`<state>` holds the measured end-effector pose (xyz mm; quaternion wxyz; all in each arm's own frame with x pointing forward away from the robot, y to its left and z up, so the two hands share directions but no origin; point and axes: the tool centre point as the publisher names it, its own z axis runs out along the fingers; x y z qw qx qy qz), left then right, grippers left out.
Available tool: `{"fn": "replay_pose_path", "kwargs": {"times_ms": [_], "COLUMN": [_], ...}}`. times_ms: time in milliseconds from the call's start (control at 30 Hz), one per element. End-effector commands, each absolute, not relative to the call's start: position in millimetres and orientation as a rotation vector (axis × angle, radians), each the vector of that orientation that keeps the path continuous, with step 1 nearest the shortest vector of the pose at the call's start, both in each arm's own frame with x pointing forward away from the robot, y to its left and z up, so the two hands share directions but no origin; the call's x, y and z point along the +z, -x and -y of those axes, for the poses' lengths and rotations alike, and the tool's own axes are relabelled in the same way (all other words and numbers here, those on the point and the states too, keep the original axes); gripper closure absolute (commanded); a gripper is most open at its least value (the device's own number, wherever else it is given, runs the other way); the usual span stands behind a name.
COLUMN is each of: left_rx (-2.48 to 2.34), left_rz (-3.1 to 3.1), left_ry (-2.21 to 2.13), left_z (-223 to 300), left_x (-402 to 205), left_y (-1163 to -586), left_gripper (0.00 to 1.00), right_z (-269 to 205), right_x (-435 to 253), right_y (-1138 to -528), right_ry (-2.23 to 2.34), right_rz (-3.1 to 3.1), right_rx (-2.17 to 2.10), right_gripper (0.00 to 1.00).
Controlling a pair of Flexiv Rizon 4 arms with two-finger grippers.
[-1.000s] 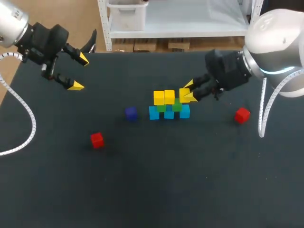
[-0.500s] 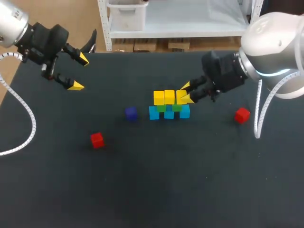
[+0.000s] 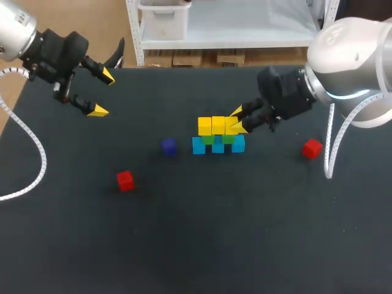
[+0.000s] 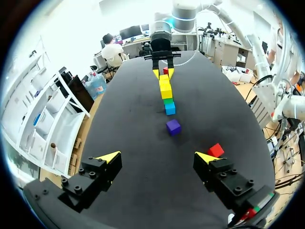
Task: Place the blue cubes, place green cubes on the blue cubes, place the yellow cubes on the green cubes, then place the red cubes on the yellow cubes, and place purple cube on the red cubes.
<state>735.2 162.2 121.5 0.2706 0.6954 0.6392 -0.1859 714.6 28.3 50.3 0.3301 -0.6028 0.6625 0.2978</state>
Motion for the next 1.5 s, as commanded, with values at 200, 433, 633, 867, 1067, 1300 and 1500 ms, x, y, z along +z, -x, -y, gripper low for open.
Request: {"fn": "replay_pose_path", "kwargs": {"times_ms": [200, 433, 633, 867, 1067, 1300, 1500], "left_rx": [-0.499, -0.499, -0.499, -0.499, -0.499, -0.499, -0.499], "left_rz": [-1.717, -1.717, -1.717, -1.717, -1.717, -1.717, -1.717], "left_ry": [-1.873, -1.873, -1.873, -1.873, -1.873, -1.873, -1.873], "left_z": [-163, -163, -163, -163, -163, -163, -163], "left_x": [121, 121, 121, 121, 121, 121, 121], "left_y": [-735, -735, -735, -735, -735, -735, -735], "left_gripper": [0.00, 0.00, 0.00, 0.00, 0.00, 0.00, 0.00], "right_z": [-29, -28, -27, -16, 12, 59, 103], "right_x": [48, 48, 49, 62, 79, 91, 87], "right_y": [-718, -717, -718, -716, -710, -703, -698], "right_ry": [1.576, 1.576, 1.572, 1.549, 1.605, 1.805, 2.014], "right_rz": [-1.737, -1.740, -1.741, -1.734, -1.649, -1.401, -1.233], "right_rx": [0.780, 0.783, 0.782, 0.791, 0.849, 0.903, 0.988], "right_gripper": [1.00, 0.18, 0.00, 0.00, 0.00, 0.00, 0.00]}}
